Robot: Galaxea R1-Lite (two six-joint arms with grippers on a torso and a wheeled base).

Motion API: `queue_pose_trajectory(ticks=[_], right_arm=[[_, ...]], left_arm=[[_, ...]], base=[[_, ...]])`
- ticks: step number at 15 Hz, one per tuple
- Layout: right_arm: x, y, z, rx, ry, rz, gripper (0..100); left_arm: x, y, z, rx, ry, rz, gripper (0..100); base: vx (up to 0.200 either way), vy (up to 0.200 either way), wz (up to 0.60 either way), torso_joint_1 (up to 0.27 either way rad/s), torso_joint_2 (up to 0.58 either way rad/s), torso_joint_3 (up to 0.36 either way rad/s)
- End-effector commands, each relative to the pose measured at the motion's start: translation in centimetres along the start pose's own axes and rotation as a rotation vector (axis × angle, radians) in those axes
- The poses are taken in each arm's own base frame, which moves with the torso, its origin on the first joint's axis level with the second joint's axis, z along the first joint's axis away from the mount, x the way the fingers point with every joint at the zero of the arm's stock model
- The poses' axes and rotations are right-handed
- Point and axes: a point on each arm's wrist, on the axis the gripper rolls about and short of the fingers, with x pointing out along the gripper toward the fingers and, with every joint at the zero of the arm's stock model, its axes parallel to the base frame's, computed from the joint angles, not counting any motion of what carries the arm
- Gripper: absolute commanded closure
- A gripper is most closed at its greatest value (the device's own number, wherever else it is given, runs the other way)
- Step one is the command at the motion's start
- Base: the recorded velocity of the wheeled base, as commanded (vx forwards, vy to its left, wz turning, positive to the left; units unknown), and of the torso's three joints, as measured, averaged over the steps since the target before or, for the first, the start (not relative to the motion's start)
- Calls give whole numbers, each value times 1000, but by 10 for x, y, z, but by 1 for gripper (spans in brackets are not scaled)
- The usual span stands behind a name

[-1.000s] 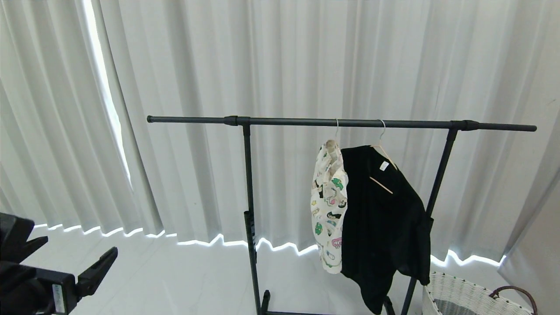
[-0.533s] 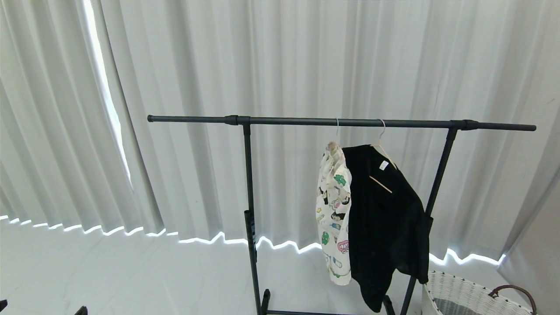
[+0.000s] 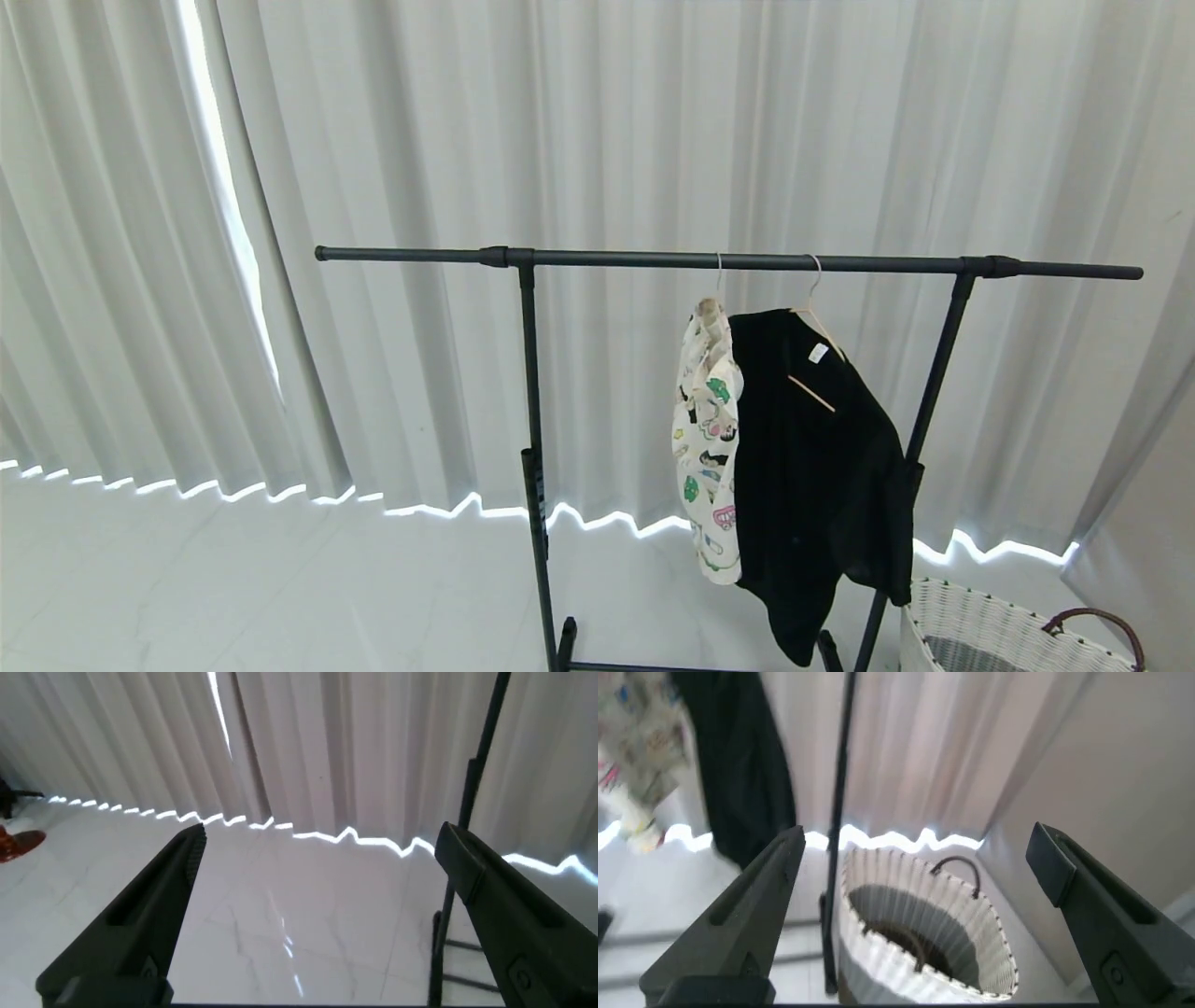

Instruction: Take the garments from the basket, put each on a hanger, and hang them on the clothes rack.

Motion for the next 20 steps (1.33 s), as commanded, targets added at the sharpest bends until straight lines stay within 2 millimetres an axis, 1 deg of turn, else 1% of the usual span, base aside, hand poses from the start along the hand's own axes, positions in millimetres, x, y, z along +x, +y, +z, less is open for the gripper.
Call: queue_pose_trajectory(ticks=[1,2,3,4,5,7,8,9,10,11,12,16,20], right_arm=[[-6,-1,-5,21,-92,-5,0],[-6,-1,-5,61,-94,-12,0],[-6,-1,-6,77,-100,-12,0],[-6,-1,-4,80,-120,-2,0],[-6,0,-4,85,-117,42,0],[-6,3,-4,120,-125,170,0],[-6,5,-7,153,-100,244,0],[-6,6,-9,157,-80,277,0],[-6,6,-9,157,-82,277,0],[-6,6,-9,157,-82,275,0],[-6,6,-10,156,-77,268,0],[-6,5,-10,158,-69,237,0],[-6,5,-10,162,-69,239,0]], left_arm=[[-5,1,-2,-16,-66,-34,0],[-5,0,-3,-57,-84,-106,0],[-6,-2,-5,-147,-99,-167,0],[-7,-4,-4,-183,-114,-250,0],[-7,-4,-4,-183,-115,-272,0],[-7,-4,-4,-178,-116,-275,0],[-7,-4,-4,-178,-110,-275,0],[-7,-4,-4,-214,-100,-275,0],[-7,-4,-4,-247,-104,-273,0],[-7,-4,-4,-220,-108,-274,0],[-6,-6,-9,-135,-102,-278,0],[-6,-6,-9,-184,-96,-276,0],[-6,-5,-9,-186,-97,-274,0]], base=[[0,0,0,0,0,0],[0,0,0,0,0,0],[0,0,0,0,0,0],[0,0,0,0,0,0],[0,0,0,0,0,0],[0,0,0,0,0,0],[0,0,0,0,0,0],[0,0,0,0,0,0],[0,0,0,0,0,0],[0,0,0,0,0,0],[0,0,0,0,0,0],[0,0,0,0,0,0],[0,0,0,0,0,0]])
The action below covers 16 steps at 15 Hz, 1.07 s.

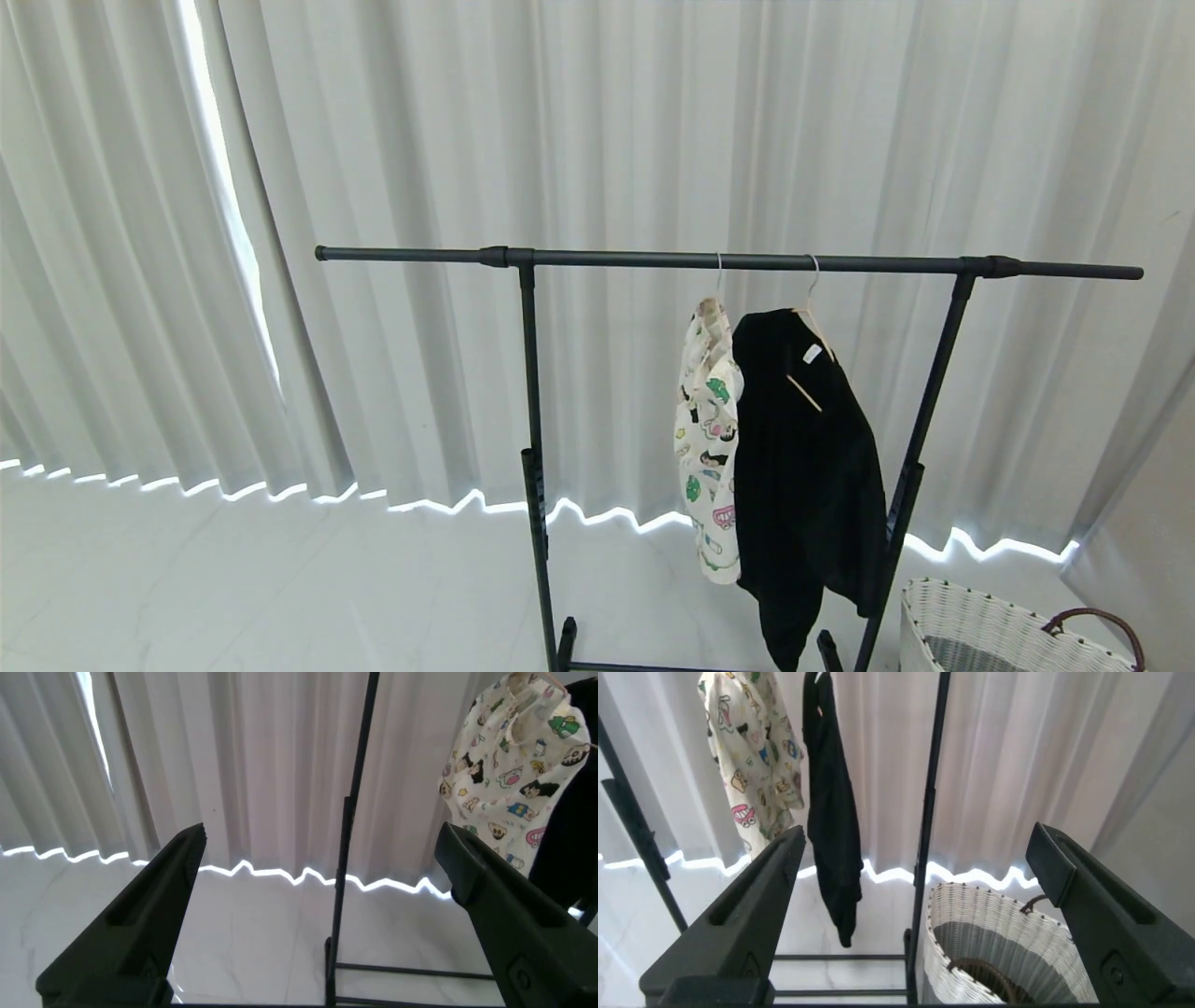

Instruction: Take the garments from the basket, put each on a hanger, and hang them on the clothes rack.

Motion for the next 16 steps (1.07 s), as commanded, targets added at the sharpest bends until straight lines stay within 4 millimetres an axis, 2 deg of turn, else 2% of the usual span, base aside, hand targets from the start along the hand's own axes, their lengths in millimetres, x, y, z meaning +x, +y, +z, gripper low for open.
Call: queue_pose_trajectory(ticks=[1,16], right_arm=[[0,0,0,1,0,-1,0],[0,0,0,-24,0,0,0]], left_arm=[[0,0,0,0,-1,1,0],[0,0,0,0,-1,1,0]], base=[[0,0,0,0,0,0],[0,0,0,0,0,0]])
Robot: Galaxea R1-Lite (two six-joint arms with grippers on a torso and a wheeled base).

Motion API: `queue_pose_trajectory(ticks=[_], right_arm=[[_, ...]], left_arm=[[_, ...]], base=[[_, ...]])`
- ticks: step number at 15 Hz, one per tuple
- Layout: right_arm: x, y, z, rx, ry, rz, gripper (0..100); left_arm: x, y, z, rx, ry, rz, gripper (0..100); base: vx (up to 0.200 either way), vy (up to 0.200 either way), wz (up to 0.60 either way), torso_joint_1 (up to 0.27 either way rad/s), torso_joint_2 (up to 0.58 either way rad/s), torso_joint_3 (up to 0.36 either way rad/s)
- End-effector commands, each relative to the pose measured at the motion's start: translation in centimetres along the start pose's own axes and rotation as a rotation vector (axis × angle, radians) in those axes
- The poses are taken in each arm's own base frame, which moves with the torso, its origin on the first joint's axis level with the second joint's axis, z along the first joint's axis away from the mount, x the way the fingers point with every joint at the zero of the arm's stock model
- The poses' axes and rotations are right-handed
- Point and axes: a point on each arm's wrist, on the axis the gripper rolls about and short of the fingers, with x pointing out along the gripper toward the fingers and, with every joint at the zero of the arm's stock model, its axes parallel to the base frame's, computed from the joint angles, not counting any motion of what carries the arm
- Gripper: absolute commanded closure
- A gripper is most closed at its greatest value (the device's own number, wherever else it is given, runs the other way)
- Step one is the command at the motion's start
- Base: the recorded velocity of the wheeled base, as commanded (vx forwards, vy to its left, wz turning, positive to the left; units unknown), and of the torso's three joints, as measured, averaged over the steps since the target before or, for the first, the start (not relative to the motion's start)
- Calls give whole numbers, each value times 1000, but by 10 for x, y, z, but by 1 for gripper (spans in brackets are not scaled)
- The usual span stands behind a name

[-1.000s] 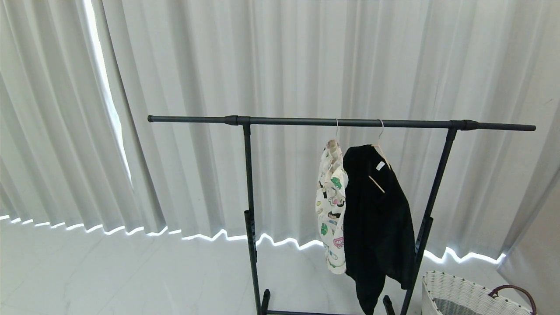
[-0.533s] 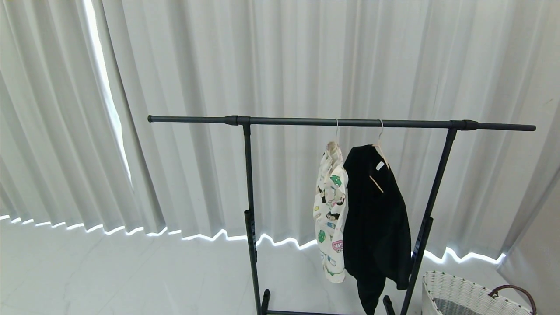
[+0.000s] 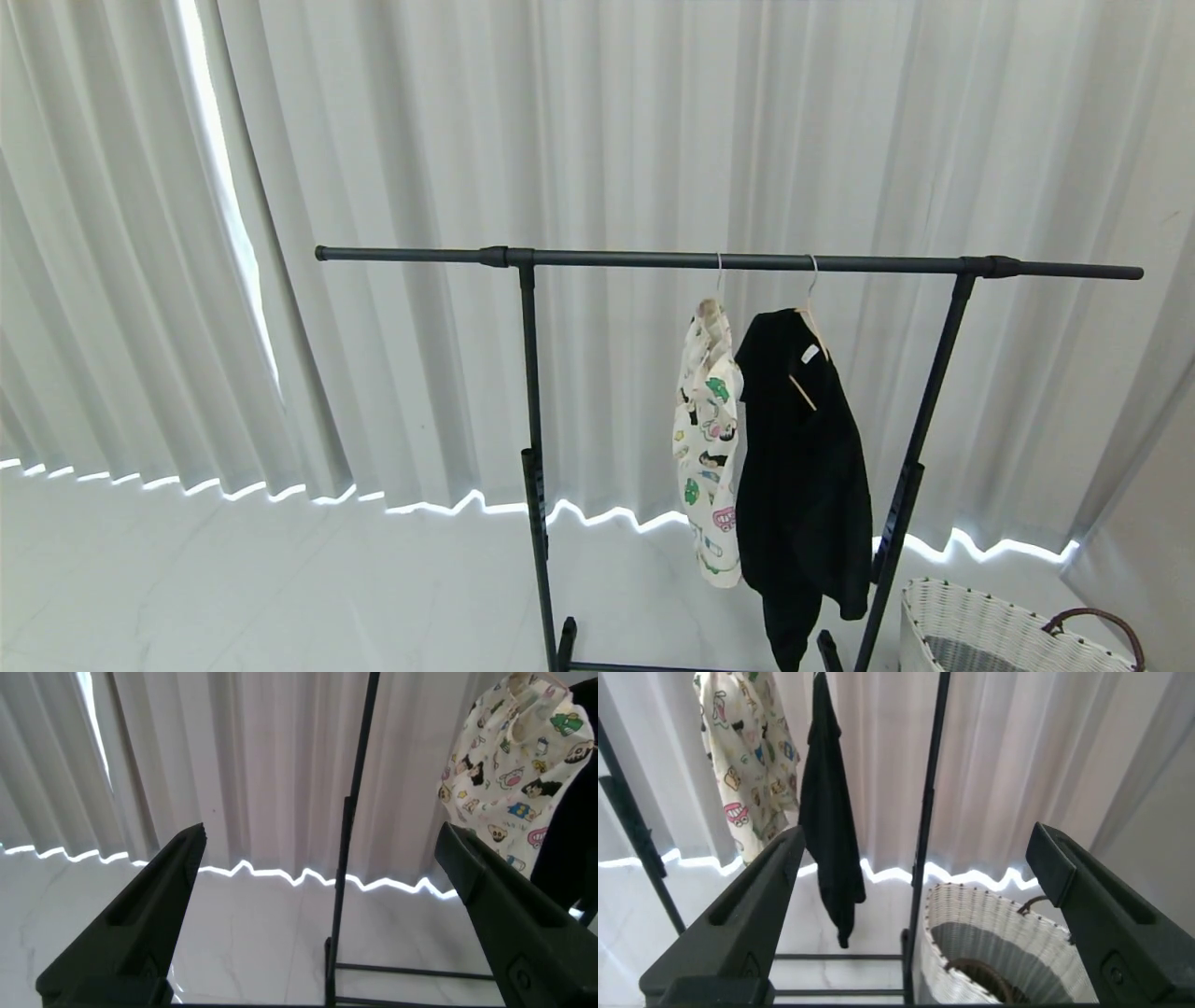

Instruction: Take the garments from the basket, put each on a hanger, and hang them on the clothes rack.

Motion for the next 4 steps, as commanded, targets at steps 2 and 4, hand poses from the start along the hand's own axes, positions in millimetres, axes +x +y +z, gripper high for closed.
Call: queue_pose_trajectory(ticks=[2,4], right_arm=[[0,0,0,0,0,-1,0],[0,0,0,-6,2,-1,0]], left_arm=[[0,0,0,0,0,0,0],[0,0,0,0,0,0,0]], base=[[0,0,0,0,0,0],[0,0,0,0,0,0]])
